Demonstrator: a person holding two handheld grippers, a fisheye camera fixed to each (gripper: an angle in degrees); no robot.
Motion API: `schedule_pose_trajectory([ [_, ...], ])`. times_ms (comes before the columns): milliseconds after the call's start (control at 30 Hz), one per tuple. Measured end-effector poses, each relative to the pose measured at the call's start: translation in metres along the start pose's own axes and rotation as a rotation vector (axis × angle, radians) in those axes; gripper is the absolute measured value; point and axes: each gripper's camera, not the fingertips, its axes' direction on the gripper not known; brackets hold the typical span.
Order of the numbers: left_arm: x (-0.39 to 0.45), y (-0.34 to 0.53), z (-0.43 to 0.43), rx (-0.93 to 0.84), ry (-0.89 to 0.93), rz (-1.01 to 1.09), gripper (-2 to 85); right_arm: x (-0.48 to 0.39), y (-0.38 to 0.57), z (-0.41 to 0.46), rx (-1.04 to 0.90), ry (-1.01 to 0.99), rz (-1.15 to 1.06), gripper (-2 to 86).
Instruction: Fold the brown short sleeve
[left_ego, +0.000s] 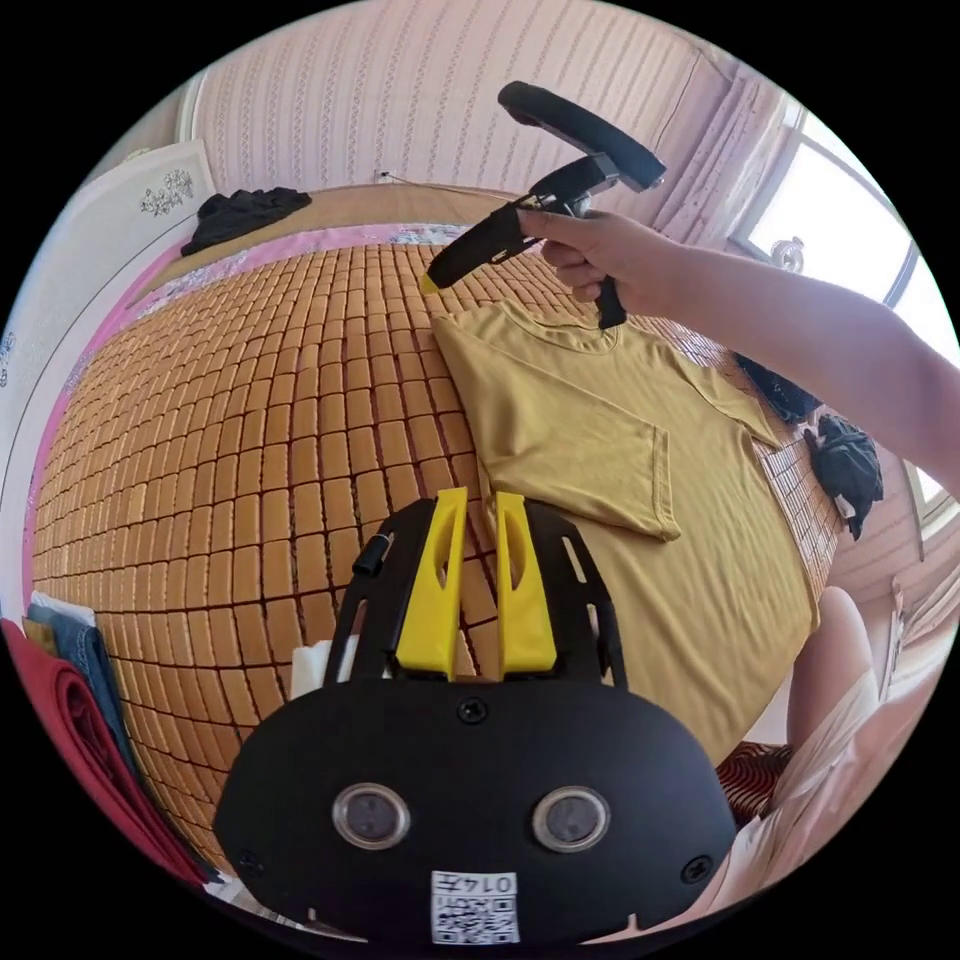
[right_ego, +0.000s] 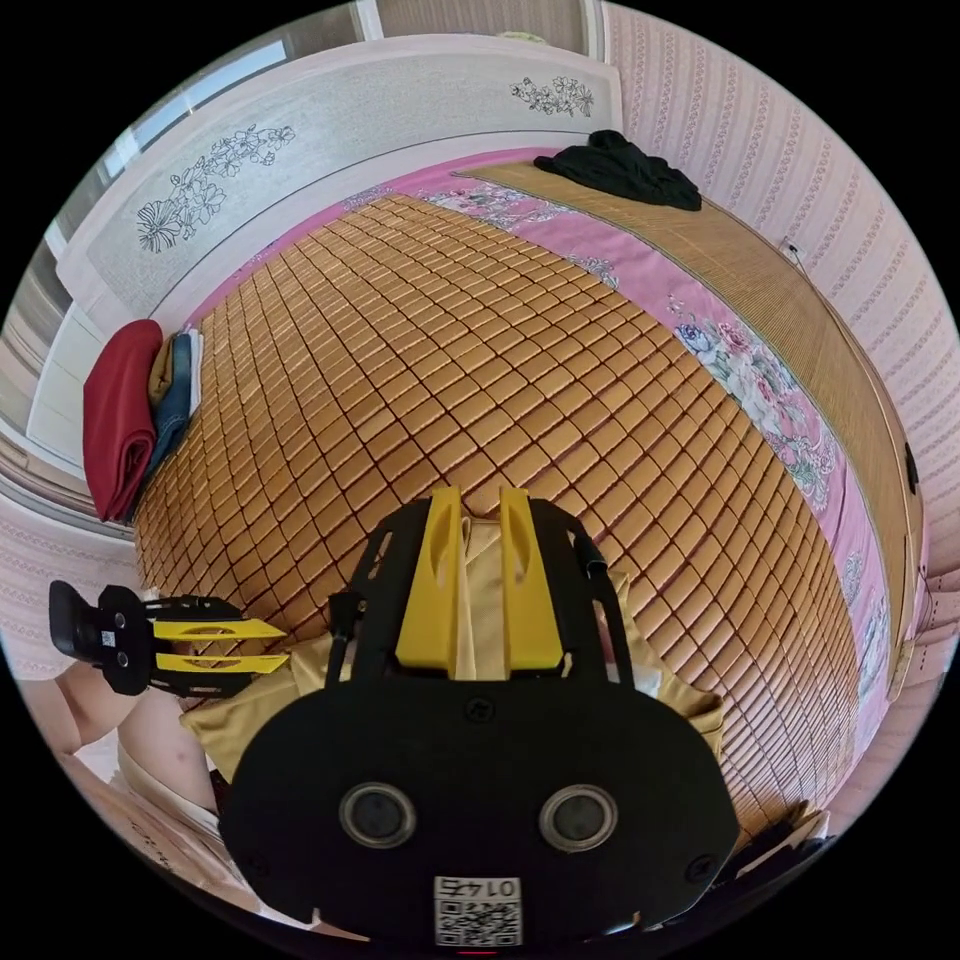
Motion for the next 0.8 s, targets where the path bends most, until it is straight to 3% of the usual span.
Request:
schedule_pose_trajectory([
  [167, 0.043, -0.01, -0.013, 0.051, 0.088, 0.122, 4.6, 0.005, 0.077, -0.033, 0.086, -0.077, -0.003, 6.3],
  [500, 0.114, -0.027, 0.042, -0.104, 0.177, 0.121, 4.8, 0.03, 0.236, 0.01, -0.094, -0.101, 0.231, 3.9],
  [800, 0.144, -0.047, 0.008, -0.081, 0.11, 0.222, 6.6, 0.034, 0.306, -0.015, 0.179, -0.131, 0.319, 6.4],
])
